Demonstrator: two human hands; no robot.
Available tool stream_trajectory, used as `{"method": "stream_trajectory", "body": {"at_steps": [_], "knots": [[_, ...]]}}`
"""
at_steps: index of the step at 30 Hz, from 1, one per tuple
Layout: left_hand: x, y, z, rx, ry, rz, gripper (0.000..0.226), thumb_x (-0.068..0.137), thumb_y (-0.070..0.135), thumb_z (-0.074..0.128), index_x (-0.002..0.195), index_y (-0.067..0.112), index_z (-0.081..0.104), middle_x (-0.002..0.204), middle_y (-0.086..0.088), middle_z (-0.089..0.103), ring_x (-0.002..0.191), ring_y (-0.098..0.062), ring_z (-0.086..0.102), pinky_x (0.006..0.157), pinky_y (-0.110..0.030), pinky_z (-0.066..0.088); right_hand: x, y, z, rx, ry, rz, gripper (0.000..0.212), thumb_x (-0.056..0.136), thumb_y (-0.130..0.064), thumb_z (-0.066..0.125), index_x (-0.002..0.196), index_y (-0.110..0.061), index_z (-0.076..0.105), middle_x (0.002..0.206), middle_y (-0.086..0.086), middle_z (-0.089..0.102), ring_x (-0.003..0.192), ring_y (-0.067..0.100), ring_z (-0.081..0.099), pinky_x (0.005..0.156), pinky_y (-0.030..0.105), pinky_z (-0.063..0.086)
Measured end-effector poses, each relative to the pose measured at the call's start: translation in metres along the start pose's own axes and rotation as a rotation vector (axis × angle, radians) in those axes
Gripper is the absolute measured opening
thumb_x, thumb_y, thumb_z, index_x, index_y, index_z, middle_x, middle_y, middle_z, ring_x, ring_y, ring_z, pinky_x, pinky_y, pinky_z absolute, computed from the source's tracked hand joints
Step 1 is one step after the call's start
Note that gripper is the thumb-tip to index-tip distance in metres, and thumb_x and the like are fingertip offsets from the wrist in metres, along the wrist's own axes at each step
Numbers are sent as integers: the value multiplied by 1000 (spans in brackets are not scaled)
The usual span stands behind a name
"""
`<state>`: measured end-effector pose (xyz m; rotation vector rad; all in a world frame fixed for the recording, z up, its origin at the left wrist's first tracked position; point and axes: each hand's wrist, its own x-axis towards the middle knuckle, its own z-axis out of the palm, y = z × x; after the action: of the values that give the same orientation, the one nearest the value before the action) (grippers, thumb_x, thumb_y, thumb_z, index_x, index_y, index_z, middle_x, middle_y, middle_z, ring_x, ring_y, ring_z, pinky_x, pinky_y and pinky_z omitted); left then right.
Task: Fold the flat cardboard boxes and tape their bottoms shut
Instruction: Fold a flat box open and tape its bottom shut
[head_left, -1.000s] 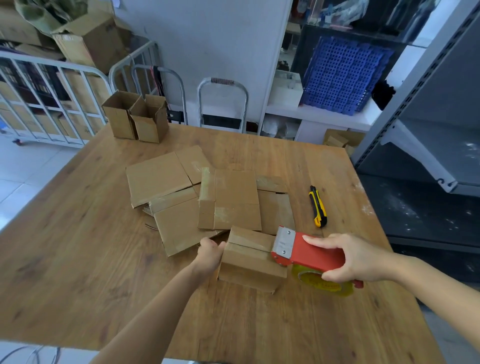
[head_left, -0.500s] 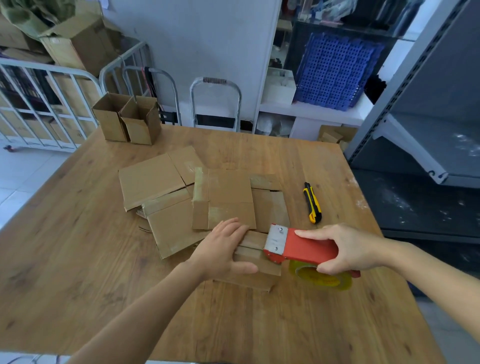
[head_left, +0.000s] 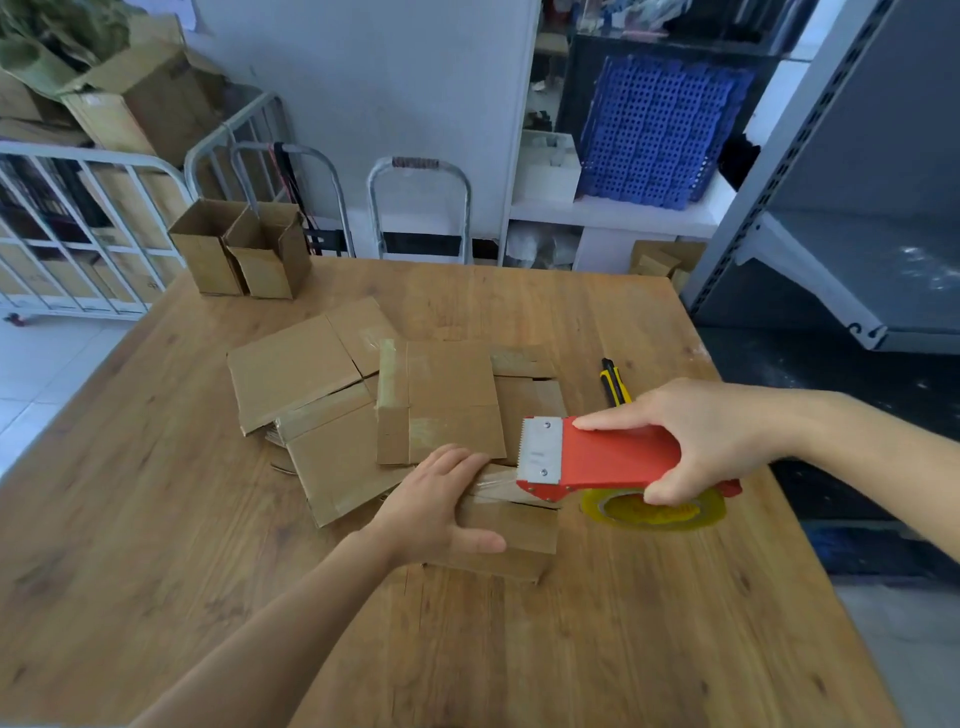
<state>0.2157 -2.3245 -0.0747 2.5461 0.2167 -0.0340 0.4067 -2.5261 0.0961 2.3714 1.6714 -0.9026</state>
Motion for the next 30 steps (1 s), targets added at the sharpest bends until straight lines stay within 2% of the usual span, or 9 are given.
{"method": "stream_trajectory", "body": {"at_steps": [2,4,7,10,15,20,26,28,30], "knots": [[-1,0,-1,-23,0,-12,106,63,77,61,148,21,29,145,8,33,136,-6,20,109,-19,16,-3,3,4,-93,-59,24,85,79,-48,69,146,-56,18,99,-25,42,91,1,50,73,19,46],[-1,0,0,-43,-6,-18,113,59,83,56,149,21,26,147,8,32,137,-5,19,108,-17,14,-7,9,12,-113,-103,43,87,80,-50,68,147,-56,13,98,-25,38,91,2,48,75,20,46],[-1,-1,1,-68,-16,-39,122,55,87,53,151,21,19,148,8,29,138,-5,17,111,-21,18,-11,15,25,-119,-134,39,92,79,-52,70,146,-57,6,100,-25,35,92,0,45,71,16,42],[-2,-1,0,-67,-22,-43,122,54,90,51,150,21,21,148,8,30,137,-5,19,112,-24,21,-14,24,33,-158,-169,39,96,80,-53,68,146,-57,-2,101,-23,32,93,2,43,67,15,37],[0,-2,-1,-38,-39,-43,119,55,92,49,149,24,23,146,10,30,135,-2,19,113,-27,22,-32,51,38,-208,-188,73,95,80,-53,67,146,-58,-1,99,-19,36,89,1,42,69,17,38],[1,-1,-1,-9,-43,-41,117,57,92,49,148,23,25,144,12,31,131,2,19,112,-30,25,-27,61,64,-187,-208,67,104,72,-62,72,146,-58,-2,98,-21,33,88,-2,39,65,18,34],[1,-2,0,34,-49,-20,113,59,93,44,148,24,29,142,12,34,129,2,21,112,-32,28,-12,71,80,-114,-152,62,96,78,-48,68,146,-59,1,98,-16,36,90,7,45,67,20,38],[3,-3,0,88,-48,0,114,61,96,37,148,22,30,142,10,36,131,-3,25,116,-37,24,-9,70,84,-87,-149,60,95,79,-45,68,145,-59,1,103,-11,39,93,9,46,70,22,43],[5,-2,-2,227,-86,33,120,61,99,23,151,19,25,146,5,35,140,-13,23,121,-41,6,-6,70,90,-71,-145,50,95,80,-44,68,145,-60,0,104,-10,39,92,9,47,75,27,47]]}}
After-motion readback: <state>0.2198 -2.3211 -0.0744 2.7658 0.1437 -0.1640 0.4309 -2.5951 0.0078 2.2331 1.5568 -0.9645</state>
